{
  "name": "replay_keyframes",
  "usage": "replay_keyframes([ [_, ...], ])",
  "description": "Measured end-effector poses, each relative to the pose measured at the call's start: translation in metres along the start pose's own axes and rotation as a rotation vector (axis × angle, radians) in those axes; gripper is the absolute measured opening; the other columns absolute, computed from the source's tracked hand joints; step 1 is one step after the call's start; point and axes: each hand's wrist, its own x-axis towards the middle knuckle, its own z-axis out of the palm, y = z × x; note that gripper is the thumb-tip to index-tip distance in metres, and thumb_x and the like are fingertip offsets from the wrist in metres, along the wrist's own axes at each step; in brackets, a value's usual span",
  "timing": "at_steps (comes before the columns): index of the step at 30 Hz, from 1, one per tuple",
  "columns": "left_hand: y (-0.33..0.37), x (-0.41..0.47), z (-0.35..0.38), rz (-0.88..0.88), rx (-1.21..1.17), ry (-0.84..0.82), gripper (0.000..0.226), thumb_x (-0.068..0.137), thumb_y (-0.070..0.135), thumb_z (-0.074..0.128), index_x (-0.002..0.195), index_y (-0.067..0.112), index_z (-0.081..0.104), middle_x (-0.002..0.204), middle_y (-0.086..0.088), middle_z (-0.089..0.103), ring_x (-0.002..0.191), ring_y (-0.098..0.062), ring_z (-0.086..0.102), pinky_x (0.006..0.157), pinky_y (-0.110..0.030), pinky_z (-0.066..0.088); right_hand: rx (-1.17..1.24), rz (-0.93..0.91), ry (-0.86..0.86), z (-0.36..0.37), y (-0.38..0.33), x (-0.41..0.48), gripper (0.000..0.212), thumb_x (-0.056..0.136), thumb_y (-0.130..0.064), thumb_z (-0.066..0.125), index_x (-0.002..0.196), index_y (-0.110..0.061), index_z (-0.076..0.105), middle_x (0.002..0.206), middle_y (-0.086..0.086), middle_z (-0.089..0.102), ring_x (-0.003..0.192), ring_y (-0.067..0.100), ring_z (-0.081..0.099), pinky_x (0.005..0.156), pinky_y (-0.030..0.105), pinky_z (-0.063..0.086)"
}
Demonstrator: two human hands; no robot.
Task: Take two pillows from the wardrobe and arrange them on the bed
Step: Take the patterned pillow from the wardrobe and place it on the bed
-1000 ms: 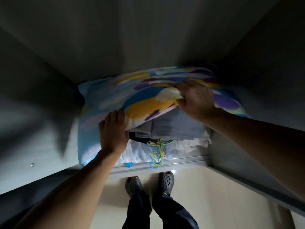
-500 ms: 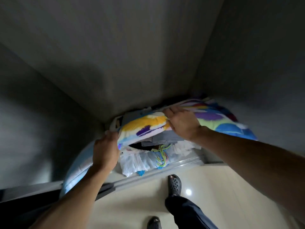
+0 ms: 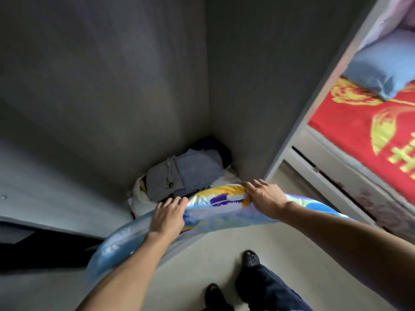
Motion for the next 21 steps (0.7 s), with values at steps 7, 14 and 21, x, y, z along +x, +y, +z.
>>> replay_keyframes([
  [7, 0.119, 0.039, -0.037, 0.315, 0.037, 0.041, 0.032, 0.050, 0.007, 0.080, 0.073, 0.019, 0.063, 0.066, 0.000, 0.065, 0.062, -0.024, 0.065, 0.050, -0.031, 0.051, 0.025, 0.245, 0.057, -0.034, 0.092, -0.105, 0.054, 0.081, -0.046, 0.052, 0.128, -0.019, 0.048, 0.118, 0.005, 0.058, 0.112, 0.027, 0.054, 0.083, 0.039, 0.049],
  [14, 0.274, 0.112, -0.066, 0.547, 0.029, 0.111, 0.037, 0.044, 0.007, 0.083, 0.076, 0.017, 0.067, 0.063, 0.001, 0.065, 0.057, -0.024, 0.064, 0.047, -0.027, 0.050, 0.028, 0.506, 0.182, -0.055, 0.224, -0.197, 0.043, 0.087, -0.035, 0.055, 0.126, -0.020, 0.048, 0.117, 0.004, 0.057, 0.111, 0.027, 0.054, 0.082, 0.040, 0.047],
  [21, 0.451, 0.199, -0.076, 0.611, -0.002, 0.070, 0.024, 0.068, 0.019, 0.073, 0.089, 0.018, 0.061, 0.080, -0.002, 0.066, 0.074, -0.027, 0.064, 0.057, -0.035, 0.048, 0.014, 0.637, 0.253, -0.070, 0.397, -0.255, 0.031, 0.093, -0.025, 0.049, 0.124, -0.023, 0.047, 0.113, 0.001, 0.057, 0.104, 0.023, 0.054, 0.082, 0.038, 0.043],
])
